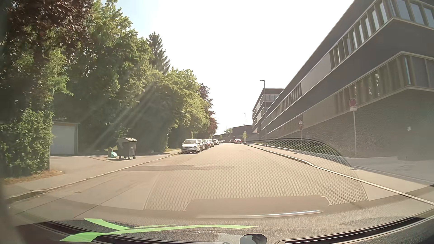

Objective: Follow the waypoints while adhering to traffic rules and regulations

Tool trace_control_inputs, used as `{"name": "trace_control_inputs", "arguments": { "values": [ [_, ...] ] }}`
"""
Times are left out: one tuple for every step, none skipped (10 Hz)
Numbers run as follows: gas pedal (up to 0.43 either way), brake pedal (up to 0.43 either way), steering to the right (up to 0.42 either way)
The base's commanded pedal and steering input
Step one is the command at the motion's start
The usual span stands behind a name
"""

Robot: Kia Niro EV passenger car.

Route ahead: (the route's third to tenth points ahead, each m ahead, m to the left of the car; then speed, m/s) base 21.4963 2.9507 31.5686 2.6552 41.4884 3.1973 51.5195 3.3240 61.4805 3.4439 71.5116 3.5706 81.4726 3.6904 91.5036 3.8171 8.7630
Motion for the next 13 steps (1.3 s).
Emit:
{"name": "trace_control_inputs", "arguments": {
  "values": [
    [0.197, 0.0, 0.002],
    [0.197, 0.0, 0.002],
    [0.197, 0.0, 0.002],
    [0.197, 0.0, 0.002],
    [0.197, 0.0, 0.002],
    [0.197, 0.0, 0.002],
    [0.197, 0.0, 0.002],
    [0.197, 0.0, 0.002],
    [0.197, 0.0, 0.002],
    [0.197, 0.0, 0.002],
    [0.197, 0.0, 0.002],
    [0.197, 0.0, 0.002],
    [0.197, 0.0, 0.001]
  ]
}}
